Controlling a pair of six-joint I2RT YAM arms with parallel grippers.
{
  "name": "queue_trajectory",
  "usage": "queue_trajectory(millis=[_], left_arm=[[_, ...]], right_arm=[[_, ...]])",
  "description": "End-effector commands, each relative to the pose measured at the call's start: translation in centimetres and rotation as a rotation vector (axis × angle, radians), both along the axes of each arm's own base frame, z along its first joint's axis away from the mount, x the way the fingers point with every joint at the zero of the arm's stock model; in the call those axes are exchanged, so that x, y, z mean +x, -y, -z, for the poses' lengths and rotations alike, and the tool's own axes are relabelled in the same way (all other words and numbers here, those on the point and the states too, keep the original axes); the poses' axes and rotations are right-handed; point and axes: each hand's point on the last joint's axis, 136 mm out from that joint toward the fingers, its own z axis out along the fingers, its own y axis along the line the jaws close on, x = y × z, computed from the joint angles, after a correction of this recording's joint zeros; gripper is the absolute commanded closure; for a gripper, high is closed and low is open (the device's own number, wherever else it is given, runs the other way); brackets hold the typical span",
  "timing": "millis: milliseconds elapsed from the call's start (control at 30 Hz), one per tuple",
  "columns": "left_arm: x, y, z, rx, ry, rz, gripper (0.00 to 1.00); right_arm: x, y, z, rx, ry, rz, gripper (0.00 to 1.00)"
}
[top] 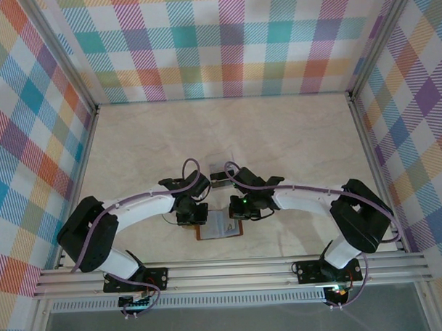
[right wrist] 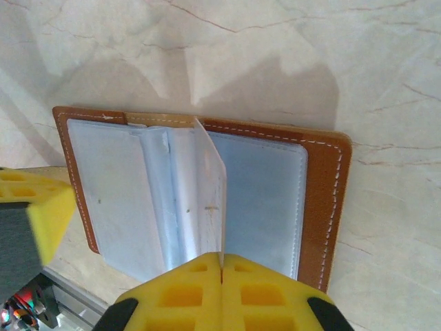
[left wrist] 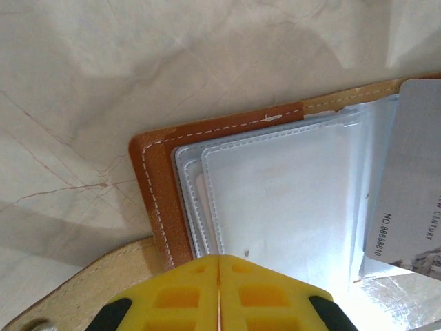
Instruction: Take the credit cards out of the card holder
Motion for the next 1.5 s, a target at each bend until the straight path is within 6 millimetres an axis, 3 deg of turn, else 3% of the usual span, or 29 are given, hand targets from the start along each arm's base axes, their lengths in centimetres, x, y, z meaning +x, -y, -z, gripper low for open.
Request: queue_trajectory(millis=[0,267,533,867,1100,1300,1467], left_arm=[[0.3,-0.1,-1.4,0.006,0.028,0.009,0.91],[0.4,-0.2,-1.4,0.013,0.030,0.009,0.91],[0.4,-0.7,-1.4,0.026,0.044,-0.002,0.91],[0.4,-1.7,-1.3,-0.019,0.049,-0.066,0.90],[0.3,-2.6,-1.7,-0.034,0.065,-0.106,0.89],[0.1,-3.6,-2.0,-0.043,0.083,-0.142,0.88],[-0.2,-4.4,-2.0,-0.047,0.087,-0.169,0.85]], right_arm=[[-0.6,1.9,0.3,-0.075,-0.016,0.017,0.95],[-0.9,1.8,-0.9,-0.031,-0.007,0.023,0.95],[0.6,1.9,-3.8,-0.039,0.147,-0.069,0.94],[2.9,1.9,-8.5,-0.089,0.556,-0.547,0.96],[2.4,1.0,-10.4,-0.066,0.786,-1.054,0.99],[6.1,0.5,-12.2,-0.136,0.848,-1.199,1.00],[9.5,-0.3,-12.5,-0.208,0.845,-1.307,1.00]])
